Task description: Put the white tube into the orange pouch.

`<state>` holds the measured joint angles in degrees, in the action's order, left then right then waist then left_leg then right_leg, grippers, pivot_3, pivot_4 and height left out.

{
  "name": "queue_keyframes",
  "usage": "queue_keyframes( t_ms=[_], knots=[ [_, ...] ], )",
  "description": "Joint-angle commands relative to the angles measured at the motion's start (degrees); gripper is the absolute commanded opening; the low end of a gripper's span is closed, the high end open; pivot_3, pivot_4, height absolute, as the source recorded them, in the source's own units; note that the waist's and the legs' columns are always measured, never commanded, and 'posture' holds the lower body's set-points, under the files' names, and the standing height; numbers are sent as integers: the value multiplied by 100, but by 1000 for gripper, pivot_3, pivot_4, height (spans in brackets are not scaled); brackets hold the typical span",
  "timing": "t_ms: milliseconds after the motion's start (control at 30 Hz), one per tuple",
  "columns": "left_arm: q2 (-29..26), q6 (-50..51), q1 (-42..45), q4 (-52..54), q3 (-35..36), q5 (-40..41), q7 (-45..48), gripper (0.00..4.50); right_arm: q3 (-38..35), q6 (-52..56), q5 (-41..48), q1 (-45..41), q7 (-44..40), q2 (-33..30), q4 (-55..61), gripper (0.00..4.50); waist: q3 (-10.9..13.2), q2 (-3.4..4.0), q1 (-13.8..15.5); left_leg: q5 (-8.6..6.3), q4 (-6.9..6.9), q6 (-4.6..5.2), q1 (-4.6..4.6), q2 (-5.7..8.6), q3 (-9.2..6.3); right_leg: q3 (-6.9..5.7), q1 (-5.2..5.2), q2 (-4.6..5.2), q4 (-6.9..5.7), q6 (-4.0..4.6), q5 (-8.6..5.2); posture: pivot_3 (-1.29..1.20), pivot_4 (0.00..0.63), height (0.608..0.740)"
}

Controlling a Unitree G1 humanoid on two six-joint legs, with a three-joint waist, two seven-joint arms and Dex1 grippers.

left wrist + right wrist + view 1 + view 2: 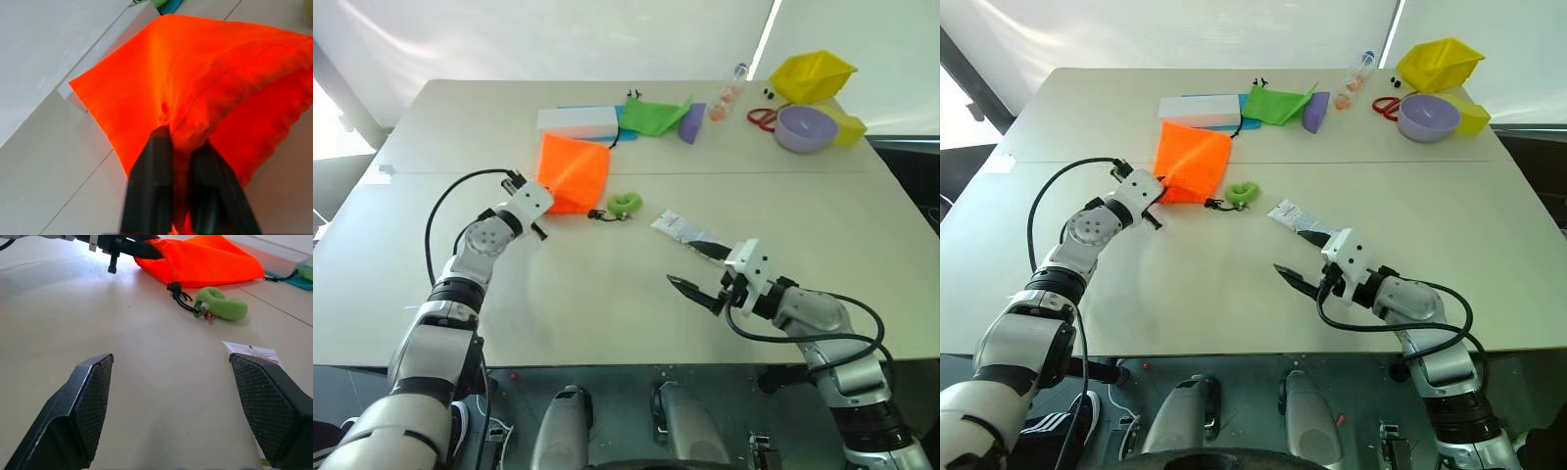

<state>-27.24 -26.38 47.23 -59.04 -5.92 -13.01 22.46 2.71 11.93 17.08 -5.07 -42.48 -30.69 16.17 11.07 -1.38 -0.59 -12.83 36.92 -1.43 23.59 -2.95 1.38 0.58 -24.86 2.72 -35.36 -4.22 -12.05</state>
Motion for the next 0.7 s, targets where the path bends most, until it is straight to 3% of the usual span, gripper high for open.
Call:
queue_keyframes(
  t_ms=[33,167,333,567,700],
  knots=[
    [-116,115,-88,306,115,259,394,53,-151,-128,3,-99,71,31,145,3990,0,0,-6,0,0,0,0,0,0,0,0,0,0,0,0,0,150,740],
    [-235,706,-477,1015,178,664,1247,53,-189,-183,-19,-119,97,1,63,3990,0,0,-15,0,0,0,-1,-1,1,2,0,0,0,3,2,0,150,740],
    [-636,1828,-1267,2782,220,1094,2093,53,-218,-303,-100,-155,116,15,-86,3990,0,1,-36,0,-6,0,-2,-2,1,4,-2,0,0,7,2,0,150,740],
    [-748,3798,-2100,5256,360,1840,2494,53,-341,-523,-190,-255,105,-58,-426,3990,0,1,-5,0,3,0,-2,-1,1,6,3,5,0,6,2,0,150,740],
    [-670,4485,-2352,6101,352,2059,2413,53,-504,-603,-210,-272,31,-213,-613,3990,0,1,-12,0,7,0,-3,1,3,11,4,7,1,1,-1,0,150,740]
  ],
)
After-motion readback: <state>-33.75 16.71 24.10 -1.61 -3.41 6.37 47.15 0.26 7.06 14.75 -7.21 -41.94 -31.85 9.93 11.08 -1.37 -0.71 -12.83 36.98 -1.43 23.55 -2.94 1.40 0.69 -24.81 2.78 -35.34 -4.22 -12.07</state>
